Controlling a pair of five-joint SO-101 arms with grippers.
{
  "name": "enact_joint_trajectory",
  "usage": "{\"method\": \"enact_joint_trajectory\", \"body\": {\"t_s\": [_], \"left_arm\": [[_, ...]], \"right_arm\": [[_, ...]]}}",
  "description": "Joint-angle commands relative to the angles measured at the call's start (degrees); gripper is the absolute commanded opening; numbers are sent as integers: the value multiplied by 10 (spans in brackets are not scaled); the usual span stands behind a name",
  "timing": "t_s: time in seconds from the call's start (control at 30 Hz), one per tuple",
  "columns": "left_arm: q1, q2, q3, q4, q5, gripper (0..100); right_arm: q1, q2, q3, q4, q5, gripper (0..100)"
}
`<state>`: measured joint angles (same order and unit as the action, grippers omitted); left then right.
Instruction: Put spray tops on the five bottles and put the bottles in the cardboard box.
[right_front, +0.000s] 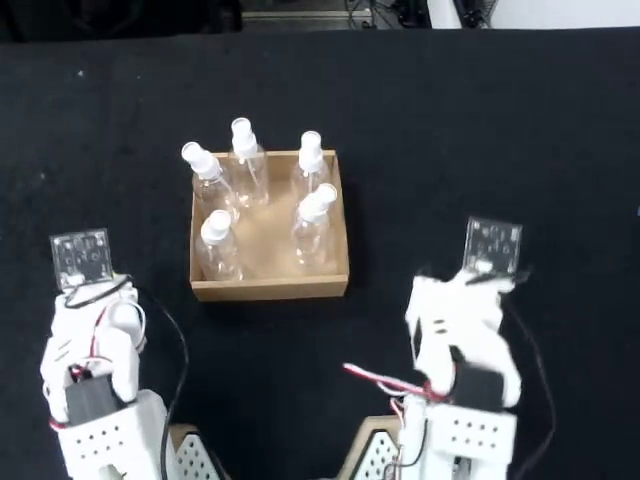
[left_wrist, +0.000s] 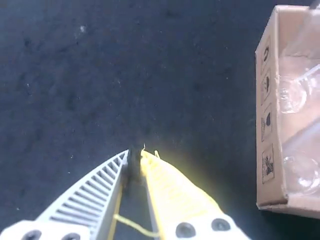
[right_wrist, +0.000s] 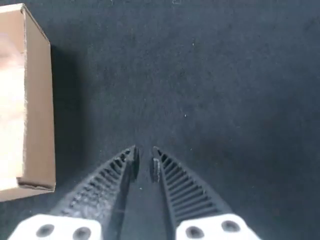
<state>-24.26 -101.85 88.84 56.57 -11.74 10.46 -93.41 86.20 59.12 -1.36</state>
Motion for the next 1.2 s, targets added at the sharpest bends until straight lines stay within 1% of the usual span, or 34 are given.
{"method": "enact_joint_trajectory", "body": {"t_s": [0.0, 0.07, 0.13, 0.23, 0.4, 0.43, 0.5, 0.6, 0.63, 0.93, 1.0, 1.1, 1.17], "left_arm": [[8, -25, 1, 28, -5, 30], [8, -11, 3, 32, -5, 30], [13, -11, 9, 33, -4, 30], [43, -11, 34, 33, -4, 30], [87, -6, 88, 33, -4, 30], [89, -7, 87, 39, -4, 30], [88, -11, 87, 76, -4, 30], [88, -11, 87, 151, -4, 30], [89, -11, 86, 161, -7, 30], [90, -11, 86, 156, -6, 30], [98, -12, 86, 157, -5, 30], [124, -30, 86, 162, -4, 30], [130, -31, 86, 162, -4, 30]], "right_arm": [[-20, -133, 58, 6, 33, 12], [-31, -164, 81, 17, 53, 12], [-40, -146, 89, 22, 55, 12], [-42, -131, 102, 25, 60, 11], [1, -131, 103, 104, 61, 11], [10, -131, 103, 120, 61, 11], [21, -131, 103, 149, 61, 11], [25, -132, 103, 148, 61, 11], [25, -132, 103, 148, 61, 11], [21, -132, 103, 148, 61, 11], [19, -133, 103, 149, 61, 11], [-9, -153, 103, 149, 61, 11], [-14, -153, 102, 149, 61, 11]]}}
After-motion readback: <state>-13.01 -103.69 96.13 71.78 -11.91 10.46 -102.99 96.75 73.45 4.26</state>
